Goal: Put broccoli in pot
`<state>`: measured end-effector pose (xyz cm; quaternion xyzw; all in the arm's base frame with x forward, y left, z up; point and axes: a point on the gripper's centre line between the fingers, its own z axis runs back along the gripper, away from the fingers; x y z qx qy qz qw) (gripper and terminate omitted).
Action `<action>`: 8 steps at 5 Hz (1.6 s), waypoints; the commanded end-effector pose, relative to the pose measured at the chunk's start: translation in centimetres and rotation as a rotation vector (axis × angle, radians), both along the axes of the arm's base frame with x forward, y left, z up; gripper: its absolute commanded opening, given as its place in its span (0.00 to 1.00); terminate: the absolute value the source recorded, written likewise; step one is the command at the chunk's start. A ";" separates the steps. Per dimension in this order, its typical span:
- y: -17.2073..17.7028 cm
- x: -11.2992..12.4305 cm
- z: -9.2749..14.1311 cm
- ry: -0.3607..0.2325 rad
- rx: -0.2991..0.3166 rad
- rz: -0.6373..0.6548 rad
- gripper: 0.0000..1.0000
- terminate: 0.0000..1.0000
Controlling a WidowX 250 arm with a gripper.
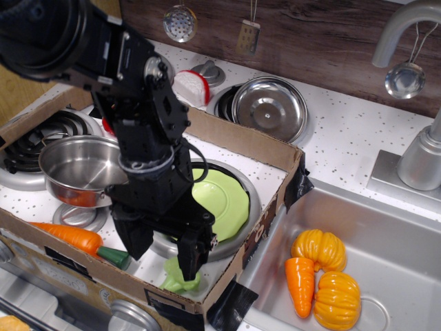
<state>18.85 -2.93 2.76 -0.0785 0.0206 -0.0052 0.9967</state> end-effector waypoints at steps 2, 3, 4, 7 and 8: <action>-0.2 0.1 -4.3 -0.046 -0.012 -0.009 0.00 0.00; -0.2 0.5 -1.1 -0.070 0.057 -0.034 0.00 0.00; 0.1 1.0 3.9 -0.106 0.135 0.014 0.00 0.00; 6.7 4.5 9.2 -0.175 0.421 -0.094 0.00 0.00; 9.7 5.9 7.2 -0.182 0.472 -0.160 0.00 0.00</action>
